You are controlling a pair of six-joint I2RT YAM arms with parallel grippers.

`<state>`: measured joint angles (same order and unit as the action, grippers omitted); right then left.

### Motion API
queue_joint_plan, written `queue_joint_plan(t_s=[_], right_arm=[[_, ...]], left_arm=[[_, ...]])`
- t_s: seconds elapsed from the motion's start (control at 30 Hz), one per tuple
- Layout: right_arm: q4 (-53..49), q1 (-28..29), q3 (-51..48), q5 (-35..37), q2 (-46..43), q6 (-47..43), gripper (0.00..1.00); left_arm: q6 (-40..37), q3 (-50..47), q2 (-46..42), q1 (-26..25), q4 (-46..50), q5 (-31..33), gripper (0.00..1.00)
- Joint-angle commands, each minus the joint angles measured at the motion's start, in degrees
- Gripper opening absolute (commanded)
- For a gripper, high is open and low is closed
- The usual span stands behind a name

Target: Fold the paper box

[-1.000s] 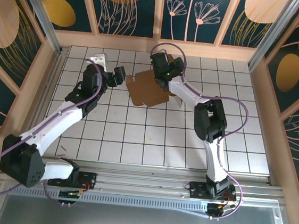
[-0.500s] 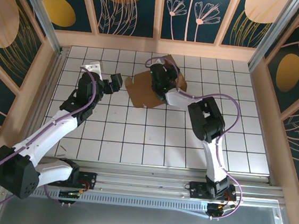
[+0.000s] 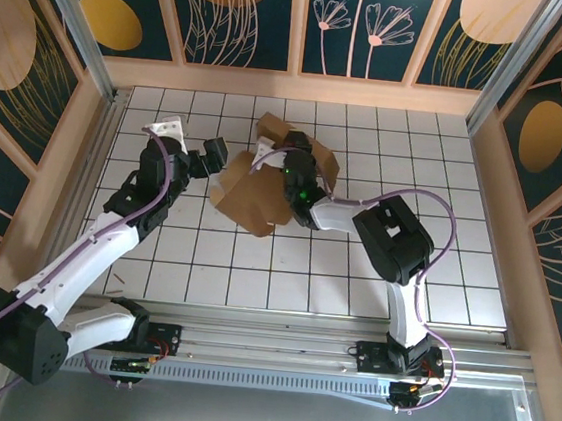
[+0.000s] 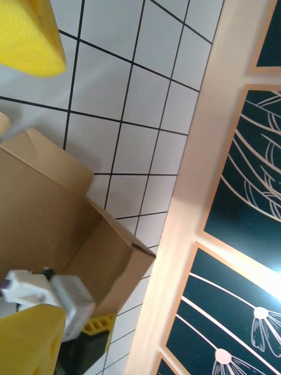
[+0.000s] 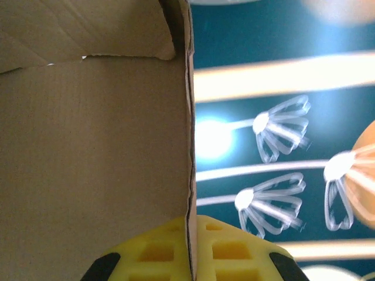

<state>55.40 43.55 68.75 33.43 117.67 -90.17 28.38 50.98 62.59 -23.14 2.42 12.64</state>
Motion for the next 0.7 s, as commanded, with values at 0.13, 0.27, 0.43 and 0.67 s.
queue_joint_plan(t_s=[0.13,0.27,0.43,0.67], right_arm=[[17.86,3.65,-5.35,-13.12,-0.24,-7.98,0.0],[16.22,4.95,-7.83,-14.0,-0.32,-6.36,0.0],[16.05,5.64,-10.07,-14.09,-0.6,-4.42,0.03],[19.0,7.38,-12.63,-12.72,-2.09,-1.82,0.48]], left_arm=[[1.24,0.44,-3.59,1.02,4.26,2.4,0.99],[1.15,1.0,-2.6,1.43,4.46,-0.16,0.99],[0.82,4.33,2.34,2.31,5.21,-7.43,0.99],[-0.58,12.81,12.42,6.3,6.73,-19.83,0.99]])
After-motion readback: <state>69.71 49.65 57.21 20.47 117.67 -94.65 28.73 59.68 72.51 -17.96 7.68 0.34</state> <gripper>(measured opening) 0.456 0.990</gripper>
